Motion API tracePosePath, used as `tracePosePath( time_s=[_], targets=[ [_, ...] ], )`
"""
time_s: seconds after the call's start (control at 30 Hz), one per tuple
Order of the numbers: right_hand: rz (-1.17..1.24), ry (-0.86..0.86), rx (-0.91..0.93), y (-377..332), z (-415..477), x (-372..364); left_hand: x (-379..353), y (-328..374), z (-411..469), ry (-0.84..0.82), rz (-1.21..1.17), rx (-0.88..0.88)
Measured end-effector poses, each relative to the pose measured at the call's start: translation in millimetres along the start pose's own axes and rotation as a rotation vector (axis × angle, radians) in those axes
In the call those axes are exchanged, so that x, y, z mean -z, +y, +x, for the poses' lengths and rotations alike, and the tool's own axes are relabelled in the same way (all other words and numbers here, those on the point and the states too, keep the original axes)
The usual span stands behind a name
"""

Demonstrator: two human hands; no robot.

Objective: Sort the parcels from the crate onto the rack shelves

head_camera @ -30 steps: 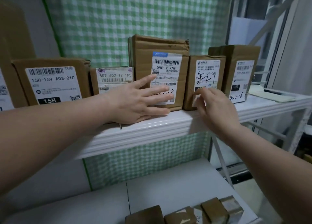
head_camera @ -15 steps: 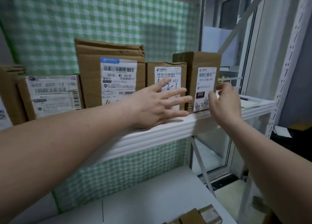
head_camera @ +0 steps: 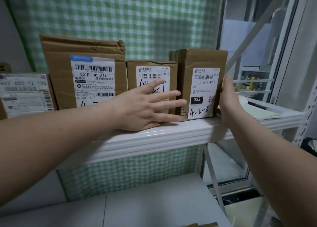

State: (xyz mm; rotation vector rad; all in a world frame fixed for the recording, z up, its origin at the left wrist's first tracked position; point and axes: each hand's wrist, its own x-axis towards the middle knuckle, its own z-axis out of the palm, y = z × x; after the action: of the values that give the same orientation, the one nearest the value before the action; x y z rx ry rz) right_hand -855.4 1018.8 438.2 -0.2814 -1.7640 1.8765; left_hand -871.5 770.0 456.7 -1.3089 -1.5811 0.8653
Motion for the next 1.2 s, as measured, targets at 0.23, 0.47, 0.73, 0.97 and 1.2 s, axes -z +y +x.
tracePosePath(
  time_s=[0.23, 0.47, 0.73, 0.97, 1.2],
  targets=[
    [0.16, -0.205, -0.099, -4, 14, -1, 0, 9, 30, 0.017, 0.019, -0.01],
    [0.167, -0.259, -0.105, -1, 14, -3, -9, 6, 30, -0.057, 0.033, -0.025],
    [0.138, -0.248, -0.101, -2, 2, -6, -5, 5, 26, -0.06, 0.01, -0.023],
    [0.107, -0.239, -0.082, -5, -4, -3, 1, 7, 28, -0.112, -0.009, -0.003],
    [0.013, -0.003, -0.068, 0, -10, -11, 15, 17, 28, -0.196, -0.049, 0.075]
  ],
)
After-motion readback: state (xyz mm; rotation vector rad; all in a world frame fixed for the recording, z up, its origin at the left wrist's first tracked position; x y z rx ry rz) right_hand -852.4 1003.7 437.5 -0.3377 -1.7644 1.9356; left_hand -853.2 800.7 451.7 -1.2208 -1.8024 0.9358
